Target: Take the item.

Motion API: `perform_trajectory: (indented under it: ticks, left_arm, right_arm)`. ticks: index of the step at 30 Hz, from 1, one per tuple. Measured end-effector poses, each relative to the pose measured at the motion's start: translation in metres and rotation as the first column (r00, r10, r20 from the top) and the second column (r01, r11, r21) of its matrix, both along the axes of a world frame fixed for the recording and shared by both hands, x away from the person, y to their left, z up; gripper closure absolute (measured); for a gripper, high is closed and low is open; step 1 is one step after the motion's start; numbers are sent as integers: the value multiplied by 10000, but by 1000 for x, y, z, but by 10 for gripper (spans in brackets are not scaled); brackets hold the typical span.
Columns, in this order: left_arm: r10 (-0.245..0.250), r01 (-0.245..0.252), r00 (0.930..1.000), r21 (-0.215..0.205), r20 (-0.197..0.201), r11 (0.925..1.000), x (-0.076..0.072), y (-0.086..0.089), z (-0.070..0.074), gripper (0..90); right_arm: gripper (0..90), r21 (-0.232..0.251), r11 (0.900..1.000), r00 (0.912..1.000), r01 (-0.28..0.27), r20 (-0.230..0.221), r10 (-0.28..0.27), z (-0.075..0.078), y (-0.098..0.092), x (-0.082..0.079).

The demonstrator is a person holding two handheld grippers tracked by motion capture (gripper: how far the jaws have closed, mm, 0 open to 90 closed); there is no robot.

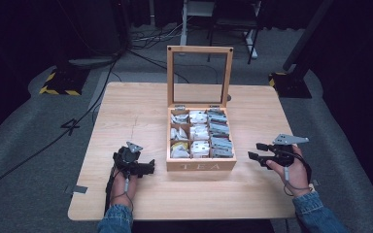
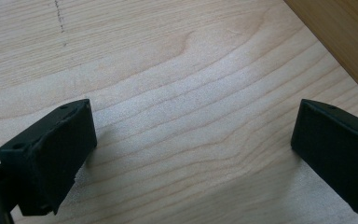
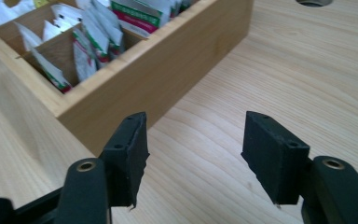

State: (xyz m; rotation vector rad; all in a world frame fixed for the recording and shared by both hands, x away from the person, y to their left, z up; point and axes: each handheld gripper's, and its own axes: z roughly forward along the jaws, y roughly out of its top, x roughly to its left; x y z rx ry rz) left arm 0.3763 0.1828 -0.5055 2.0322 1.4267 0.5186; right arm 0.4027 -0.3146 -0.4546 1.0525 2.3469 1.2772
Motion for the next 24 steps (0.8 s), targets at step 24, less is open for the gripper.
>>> perform_trajectory:
  ticks: [24]
  left_arm:
    - [37, -37, 10000, -31, -15, 10000, -1, 0, 0, 0]
  right_arm:
    - [482, 1587, 9651, 9778, -2083, 569, 2017, 53, 81, 15]
